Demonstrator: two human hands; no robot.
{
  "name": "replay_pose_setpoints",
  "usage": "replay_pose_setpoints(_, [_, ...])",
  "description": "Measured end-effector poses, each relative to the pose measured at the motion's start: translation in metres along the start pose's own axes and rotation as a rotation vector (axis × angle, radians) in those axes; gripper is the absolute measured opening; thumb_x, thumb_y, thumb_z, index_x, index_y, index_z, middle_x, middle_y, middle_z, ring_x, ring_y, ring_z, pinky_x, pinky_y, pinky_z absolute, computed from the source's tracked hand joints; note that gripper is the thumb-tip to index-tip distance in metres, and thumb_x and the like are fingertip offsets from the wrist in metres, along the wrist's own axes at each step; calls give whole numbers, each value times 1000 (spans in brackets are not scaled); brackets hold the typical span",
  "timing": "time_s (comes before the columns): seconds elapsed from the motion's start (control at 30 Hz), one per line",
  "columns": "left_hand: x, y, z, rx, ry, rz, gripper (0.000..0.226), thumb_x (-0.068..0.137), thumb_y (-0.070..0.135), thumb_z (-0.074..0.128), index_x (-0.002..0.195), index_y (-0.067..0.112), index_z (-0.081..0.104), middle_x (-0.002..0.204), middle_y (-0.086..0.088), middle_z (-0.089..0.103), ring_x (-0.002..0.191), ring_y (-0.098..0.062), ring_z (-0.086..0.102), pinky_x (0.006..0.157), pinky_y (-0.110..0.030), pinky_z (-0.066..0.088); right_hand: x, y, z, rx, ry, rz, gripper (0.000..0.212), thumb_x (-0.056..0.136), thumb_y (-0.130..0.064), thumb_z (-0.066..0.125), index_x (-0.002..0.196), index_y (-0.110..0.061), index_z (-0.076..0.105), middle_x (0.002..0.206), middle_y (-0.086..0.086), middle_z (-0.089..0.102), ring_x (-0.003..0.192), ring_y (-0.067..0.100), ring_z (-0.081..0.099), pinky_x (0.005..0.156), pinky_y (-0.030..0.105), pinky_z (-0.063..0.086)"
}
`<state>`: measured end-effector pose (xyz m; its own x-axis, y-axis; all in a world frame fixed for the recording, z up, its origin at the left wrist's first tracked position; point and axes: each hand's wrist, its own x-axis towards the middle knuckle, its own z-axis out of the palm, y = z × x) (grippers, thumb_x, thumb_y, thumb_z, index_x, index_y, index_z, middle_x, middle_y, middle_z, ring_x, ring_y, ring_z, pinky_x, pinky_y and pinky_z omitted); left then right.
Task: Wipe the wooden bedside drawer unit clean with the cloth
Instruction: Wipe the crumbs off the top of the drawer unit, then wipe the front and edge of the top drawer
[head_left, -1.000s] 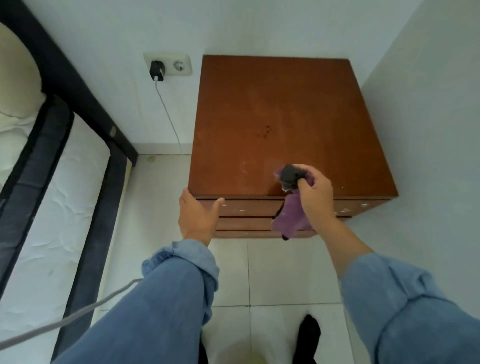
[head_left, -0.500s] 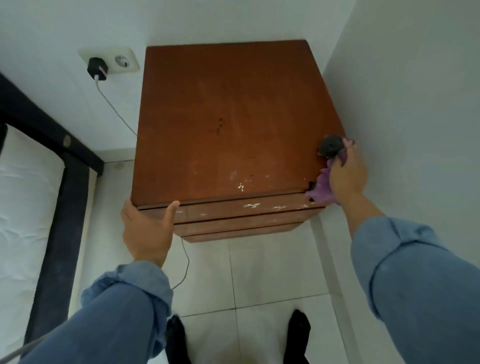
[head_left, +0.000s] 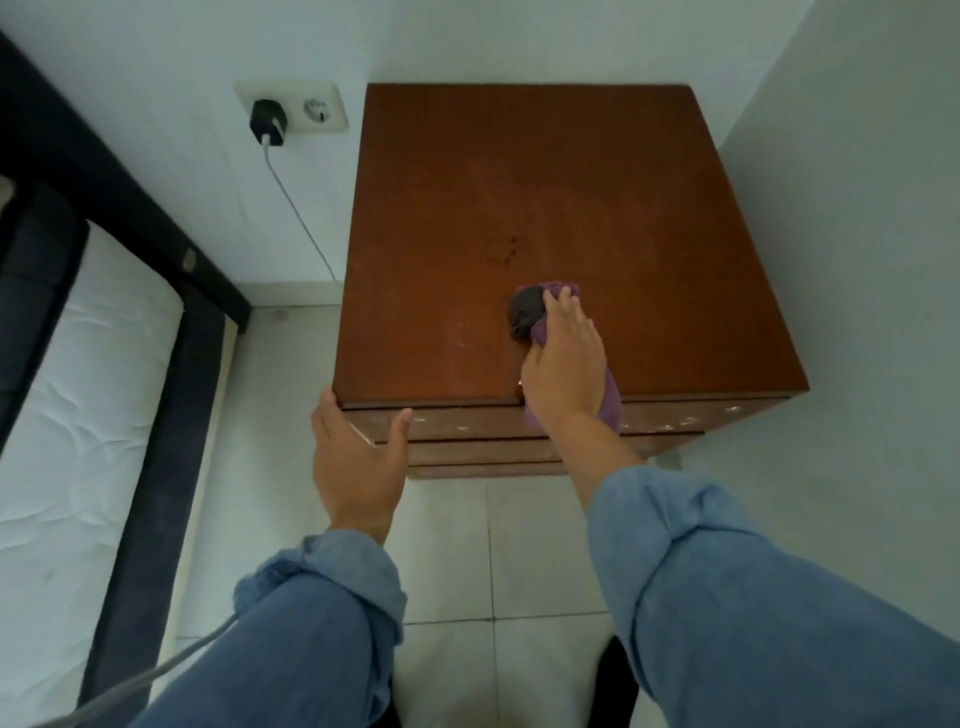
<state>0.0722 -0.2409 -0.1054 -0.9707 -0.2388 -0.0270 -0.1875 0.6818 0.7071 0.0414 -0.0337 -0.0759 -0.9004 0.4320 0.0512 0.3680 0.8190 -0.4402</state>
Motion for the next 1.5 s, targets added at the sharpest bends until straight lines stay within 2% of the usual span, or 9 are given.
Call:
replay_pose_setpoints(0.2, [5, -15, -13, -171, -36, 88, 53, 87, 5, 50, 138, 17, 44, 129, -1, 57, 118, -16, 54, 100, -33, 45, -16, -69, 28, 84, -161, -254, 60, 91, -8, 44, 147, -16, 29, 158, 2, 22, 146, 15, 17, 118, 30, 11])
replay_pose_setpoints(0.3, [5, -12, -23, -359, -109, -2, 57, 83, 3, 36, 136, 18, 47, 128, 3, 58, 117, -9, 54, 101, -23, 41, -29, -98, 39, 183, -248, -335, 58, 89, -5, 46, 145, -16, 36, 155, 1, 30, 144, 13, 23, 116, 28, 13])
replay_pose_setpoints(0.43, [16, -18, -31, -498, -130, -190, 53, 93, 3, 32, 146, 12, 34, 131, -9, 58, 122, -17, 51, 110, -33, 35, -43, -122, 43, 357, -280, -303, 51, 88, -2, 47, 137, -16, 49, 144, 4, 47, 133, 20, 42, 111, 29, 25])
replay_pose_setpoints(0.67, [23, -7, -36, -635, -122, -415, 36, 97, 11, 37, 129, 13, 53, 111, -8, 62, 99, -17, 58, 71, -16, 47, -76, -120, 29, 544, -416, -160, 36, 94, -13, 44, 121, -31, 58, 107, 0, 71, 100, 23, 63, 85, 31, 49])
replay_pose_setpoints(0.83, [16, -4, -40, -509, -212, -355, 45, 97, 21, 40, 141, 17, 41, 138, -8, 53, 127, -24, 47, 110, -42, 36, -91, -80, 13, 534, -474, -41, 37, 96, -8, 40, 121, -30, 57, 103, 3, 67, 88, 19, 62, 78, 35, 54])
replay_pose_setpoints(1.03, [7, 6, -41, -330, -355, -204, 46, 86, 13, 53, 127, 28, 43, 109, 10, 58, 100, -18, 56, 84, -34, 40, -94, 22, -25, 574, -396, 328, 26, 95, -4, 42, 104, -20, 60, 99, 6, 64, 83, 18, 59, 68, 27, 47])
replay_pose_setpoints(1.23, [-7, 8, -36, -306, -301, -215, 63, 79, 23, 58, 138, 25, 35, 123, 4, 53, 110, -21, 52, 99, -42, 41, -80, 107, -73, 554, -164, 546, 15, 92, -9, 51, 105, -15, 54, 95, 6, 60, 80, 21, 59, 66, 21, 49])
replay_pose_setpoints(1.4, [1, 2, -17, -302, -217, -216, 69, 63, 38, 62, 128, 24, 44, 124, -4, 55, 109, -24, 57, 97, -50, 48, -56, 158, -90, 632, -1, 671, 52, 75, -16, 59, 125, -4, 48, 116, 18, 61, 103, 34, 62, 95, 47, 49])
replay_pose_setpoints(1.5, [9, -12, -6, -247, -194, -201, 74, 62, 44, 62, 131, 25, 44, 128, -6, 54, 110, -26, 57, 97, -52, 48, -47, 165, -97, 636, 63, 710, 75, 68, -23, 59, 137, -6, 36, 130, 18, 51, 111, 32, 57, 99, 46, 47])
